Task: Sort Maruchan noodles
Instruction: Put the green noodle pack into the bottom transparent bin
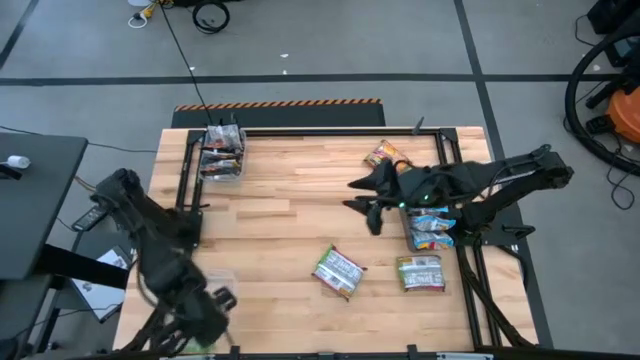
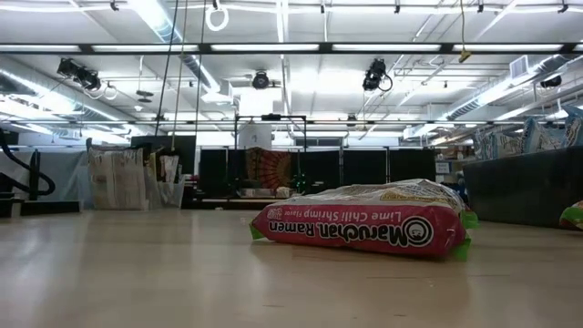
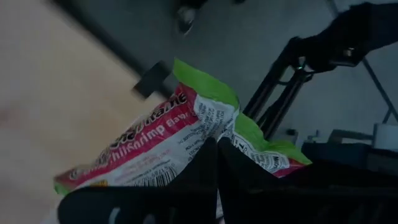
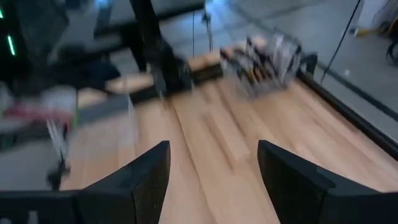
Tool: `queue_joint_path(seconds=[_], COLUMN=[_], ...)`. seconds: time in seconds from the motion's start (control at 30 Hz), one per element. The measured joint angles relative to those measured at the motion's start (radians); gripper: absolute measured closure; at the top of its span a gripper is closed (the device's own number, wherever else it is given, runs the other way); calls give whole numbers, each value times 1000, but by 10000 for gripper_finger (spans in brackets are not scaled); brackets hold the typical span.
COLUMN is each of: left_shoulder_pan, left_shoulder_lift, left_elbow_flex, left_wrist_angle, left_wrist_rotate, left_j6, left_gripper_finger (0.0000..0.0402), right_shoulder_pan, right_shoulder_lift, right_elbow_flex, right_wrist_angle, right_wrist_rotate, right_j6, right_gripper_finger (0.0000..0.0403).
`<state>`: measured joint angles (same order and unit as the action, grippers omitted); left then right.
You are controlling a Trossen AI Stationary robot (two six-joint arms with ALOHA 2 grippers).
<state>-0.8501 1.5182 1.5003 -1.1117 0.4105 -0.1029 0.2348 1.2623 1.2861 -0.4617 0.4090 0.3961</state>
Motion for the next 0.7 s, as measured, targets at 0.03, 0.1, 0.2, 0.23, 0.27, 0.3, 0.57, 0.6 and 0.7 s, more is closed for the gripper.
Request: queue_joint_path(seconds=[0.03,0.1,0.2,0.23,0.27,0.3,0.57,0.6,0.7], left_shoulder_pan=[-21,-59,-96,-100,-103,-103,-36,-21,32], left_shoulder_lift=[-32,-106,-174,-187,-198,-210,-235,-235,-235], left_elbow_flex=[-58,-172,-320,-361,-391,-417,-550,-569,-620], left_wrist_angle=[70,205,384,394,396,402,444,463,526], left_wrist_rotate=[-2,-4,17,35,56,79,229,250,303], left_j6=[-4,-34,-104,-115,-118,-111,92,111,145], left_gripper_finger=[401,401,401,401,401,401,401,401,401], right_shoulder_pan=[14,37,68,80,91,102,147,147,140], right_shoulder_lift=[18,61,134,160,186,212,374,385,406], right_elbow_flex=[0,0,0,0,0,0,-2,-2,-2], right_wrist_angle=[43,108,198,229,260,289,439,447,453], right_wrist_rotate=[24,55,83,90,93,93,90,86,61], right_j6=[8,21,70,94,110,123,182,182,182], right_gripper_finger=[157,157,157,157,157,157,157,157,157])
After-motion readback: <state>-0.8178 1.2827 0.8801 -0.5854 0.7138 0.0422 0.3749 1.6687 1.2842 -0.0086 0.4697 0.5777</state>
